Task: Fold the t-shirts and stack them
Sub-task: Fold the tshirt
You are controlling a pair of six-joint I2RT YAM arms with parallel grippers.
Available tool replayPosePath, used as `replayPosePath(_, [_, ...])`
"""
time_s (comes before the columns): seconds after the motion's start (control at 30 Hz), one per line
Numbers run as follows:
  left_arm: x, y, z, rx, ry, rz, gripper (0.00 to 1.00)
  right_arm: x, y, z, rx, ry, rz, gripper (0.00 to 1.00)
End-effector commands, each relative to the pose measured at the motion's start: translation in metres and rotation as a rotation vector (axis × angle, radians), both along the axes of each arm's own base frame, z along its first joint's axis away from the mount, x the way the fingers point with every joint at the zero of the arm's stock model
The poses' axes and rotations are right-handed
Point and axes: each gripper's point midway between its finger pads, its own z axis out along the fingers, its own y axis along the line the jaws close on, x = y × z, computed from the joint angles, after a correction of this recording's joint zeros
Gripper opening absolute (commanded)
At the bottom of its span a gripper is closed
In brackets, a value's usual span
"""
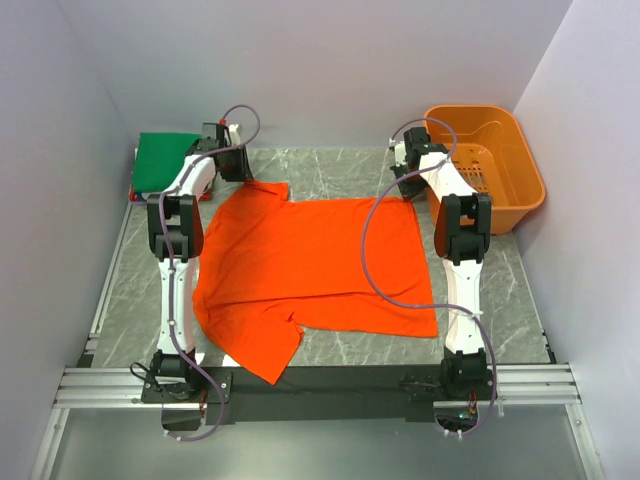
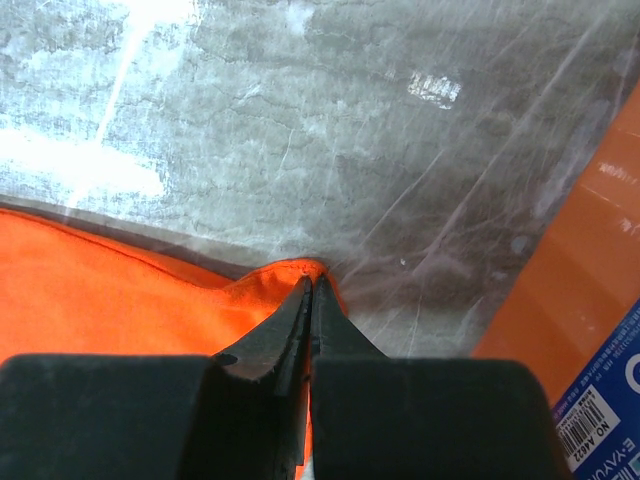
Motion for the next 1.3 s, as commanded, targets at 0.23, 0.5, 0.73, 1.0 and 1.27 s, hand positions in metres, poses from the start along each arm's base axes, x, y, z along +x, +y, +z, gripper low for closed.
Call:
replayPosePath(0.23, [0.008,-0.005,0.046,-0.032,-0.072,0.015,0.01,0.004,0.005,0.023,0.025,-0.029,0.020,0.00])
replayPosePath(0.5, [0.000,0.002,0.128,0.002,-0.208,-0.012,0.00,0.011,0.007,0.071,0.038,-0.147,0.039,0.00])
replayPosePath(0.73, [-0.050,0.009,0.150,0.051,-0.159,-0.053,0.00,0.004,0.009,0.102,0.048,-0.207,0.073,0.00])
replayPosePath(1.0, [-0.116,0.018,0.154,0.053,-0.068,-0.088,0.00,-0.020,0.009,0.122,0.053,-0.221,0.116,0.00])
replayPosePath(1.27, [-0.212,0.020,0.164,0.038,0.010,-0.119,0.00,-0.060,0.000,0.134,0.046,-0.234,0.167,0.00])
